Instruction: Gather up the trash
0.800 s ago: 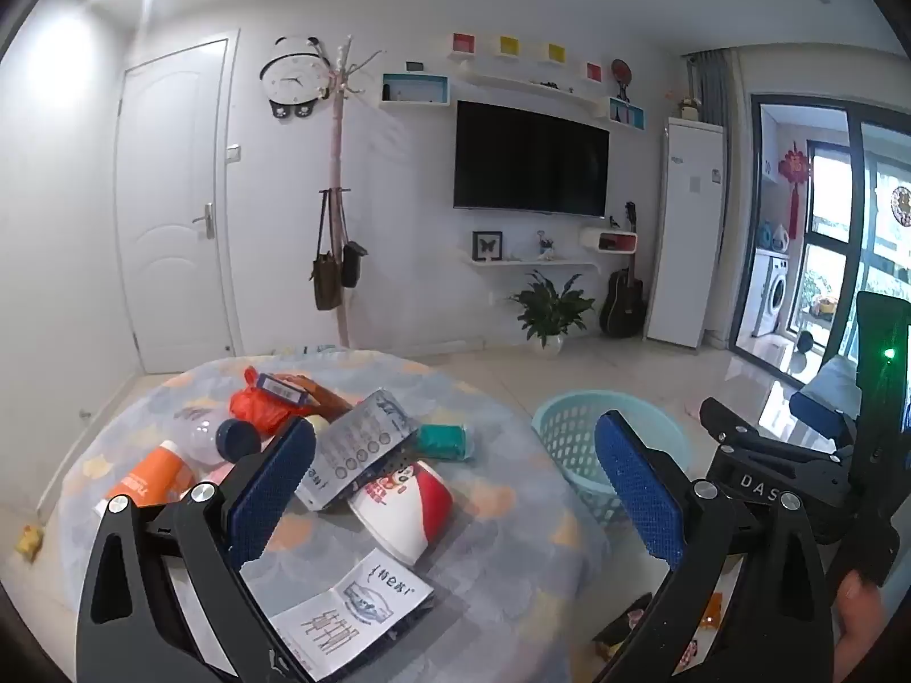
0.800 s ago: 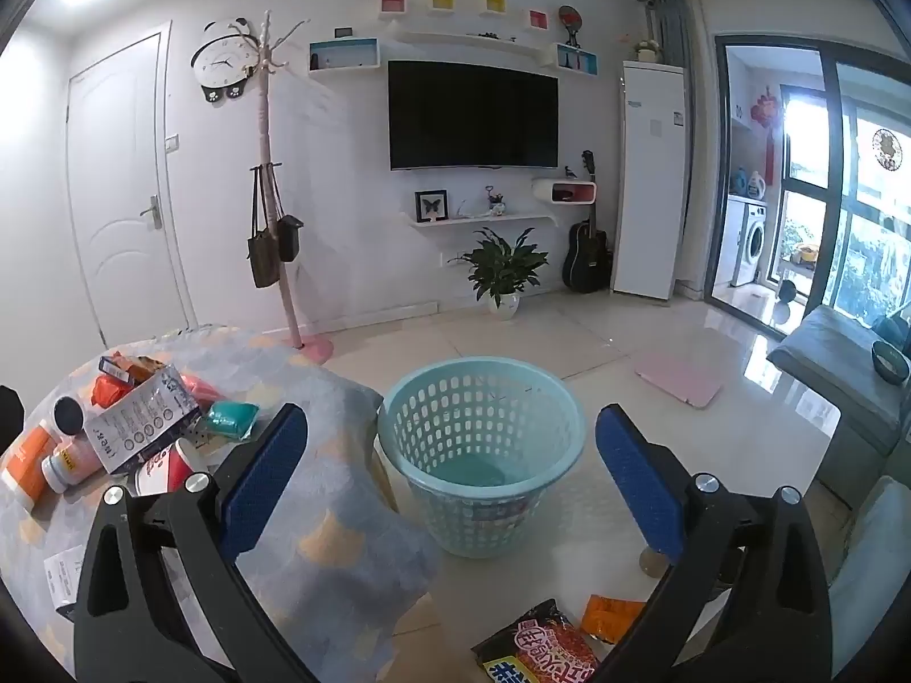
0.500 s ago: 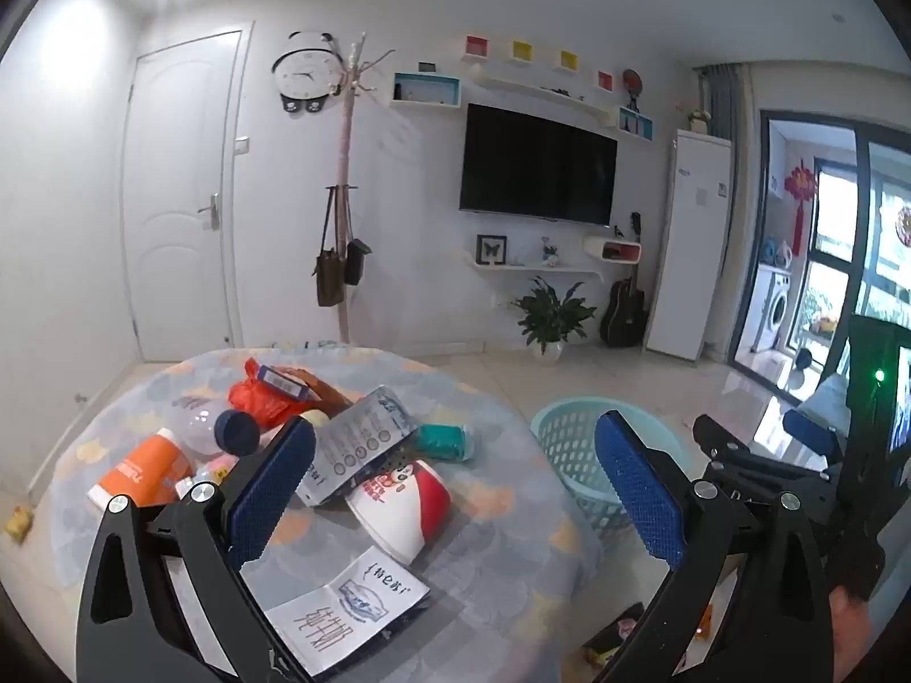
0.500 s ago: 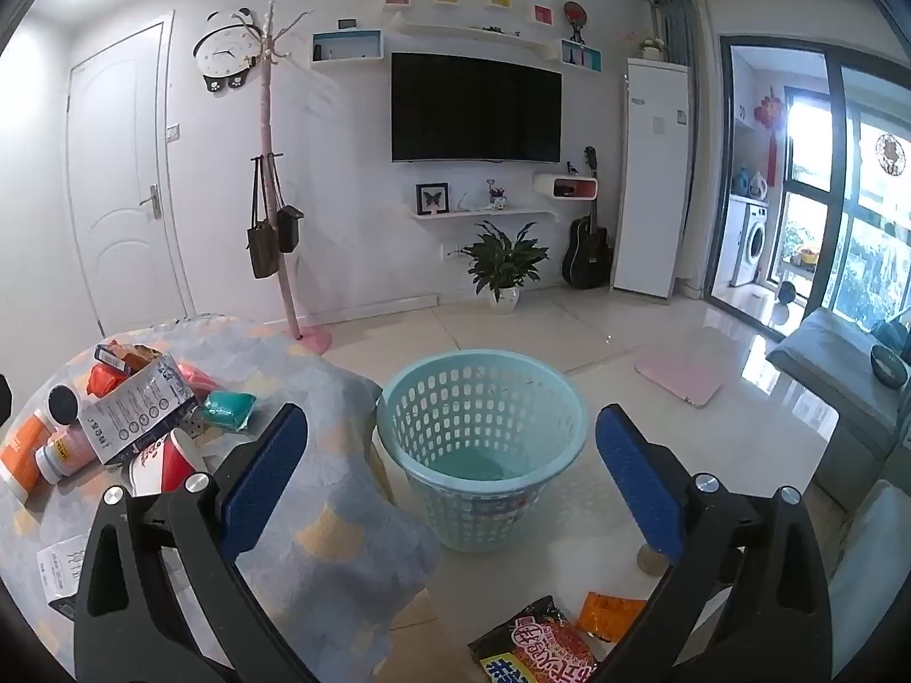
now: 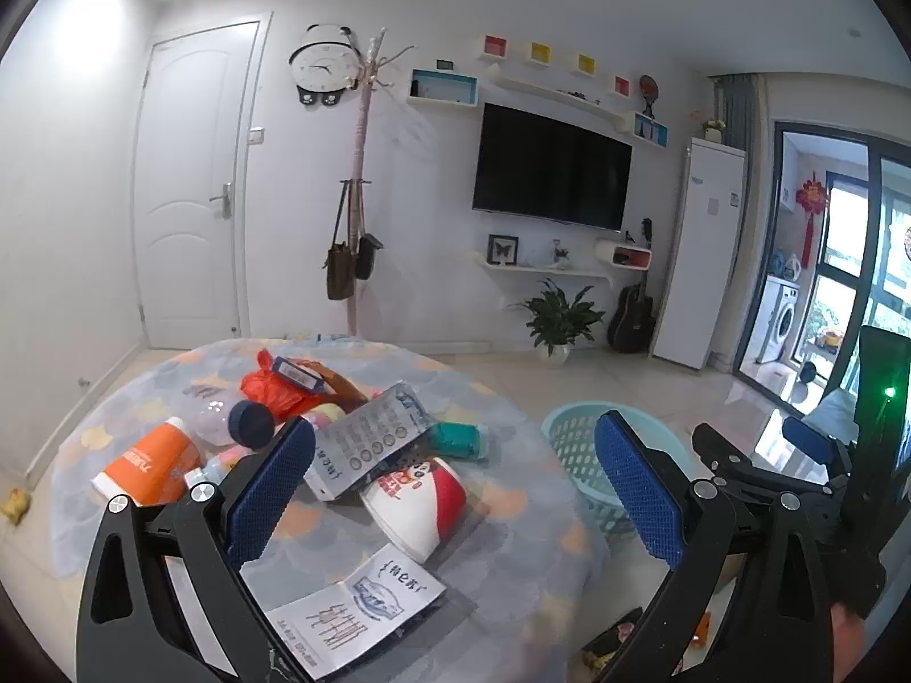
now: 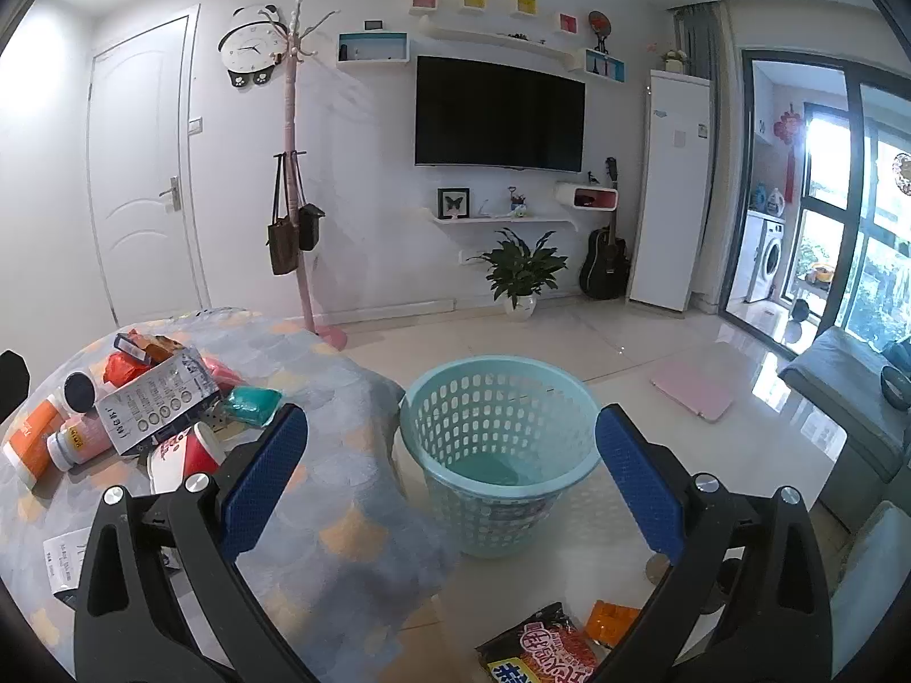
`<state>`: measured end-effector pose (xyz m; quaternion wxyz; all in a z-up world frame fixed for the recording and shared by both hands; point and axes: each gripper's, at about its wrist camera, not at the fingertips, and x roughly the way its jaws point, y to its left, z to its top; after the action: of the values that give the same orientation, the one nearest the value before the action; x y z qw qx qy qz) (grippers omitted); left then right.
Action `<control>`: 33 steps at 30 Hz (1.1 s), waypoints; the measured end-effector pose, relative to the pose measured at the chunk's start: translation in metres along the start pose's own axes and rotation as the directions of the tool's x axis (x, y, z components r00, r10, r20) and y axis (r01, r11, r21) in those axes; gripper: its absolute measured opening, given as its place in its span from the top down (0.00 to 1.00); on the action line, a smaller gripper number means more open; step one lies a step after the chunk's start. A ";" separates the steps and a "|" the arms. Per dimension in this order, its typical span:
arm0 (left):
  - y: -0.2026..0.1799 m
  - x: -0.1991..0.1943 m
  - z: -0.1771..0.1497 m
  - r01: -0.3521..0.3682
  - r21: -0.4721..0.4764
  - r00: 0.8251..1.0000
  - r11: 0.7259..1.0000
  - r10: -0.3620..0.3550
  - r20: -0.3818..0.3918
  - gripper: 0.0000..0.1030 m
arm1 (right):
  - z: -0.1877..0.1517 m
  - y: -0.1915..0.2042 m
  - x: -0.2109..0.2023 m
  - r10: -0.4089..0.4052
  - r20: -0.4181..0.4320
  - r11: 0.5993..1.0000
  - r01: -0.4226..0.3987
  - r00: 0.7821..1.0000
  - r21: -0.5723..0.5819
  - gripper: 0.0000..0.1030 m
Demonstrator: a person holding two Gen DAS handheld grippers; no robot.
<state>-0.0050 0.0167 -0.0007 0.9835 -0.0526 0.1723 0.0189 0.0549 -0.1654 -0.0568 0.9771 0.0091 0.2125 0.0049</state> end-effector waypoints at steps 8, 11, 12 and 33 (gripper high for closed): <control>0.005 -0.002 0.000 -0.007 -0.005 1.000 1.000 0.007 0.000 0.07 | 0.000 0.006 0.001 0.011 -0.005 1.000 -0.011 1.000 -0.004 0.06; 0.008 -0.004 0.000 -0.007 -0.006 1.000 1.000 0.007 -0.002 0.07 | 0.000 0.009 0.000 0.013 -0.004 1.000 -0.013 1.000 -0.006 0.06; 0.009 -0.005 0.000 -0.008 -0.007 1.000 1.000 0.008 -0.002 0.07 | 0.000 0.009 0.000 0.014 -0.004 1.000 -0.014 1.000 -0.007 0.06; 0.014 -0.007 -0.004 0.001 -0.012 1.000 1.000 -0.001 -0.006 0.07 | -0.003 0.016 0.001 0.025 -0.015 1.000 -0.025 1.000 -0.009 0.06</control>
<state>-0.0133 0.0299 -0.0034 0.9826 -0.0584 0.1753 0.0193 0.0547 -0.1492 -0.0593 0.9754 0.0074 0.2195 0.0183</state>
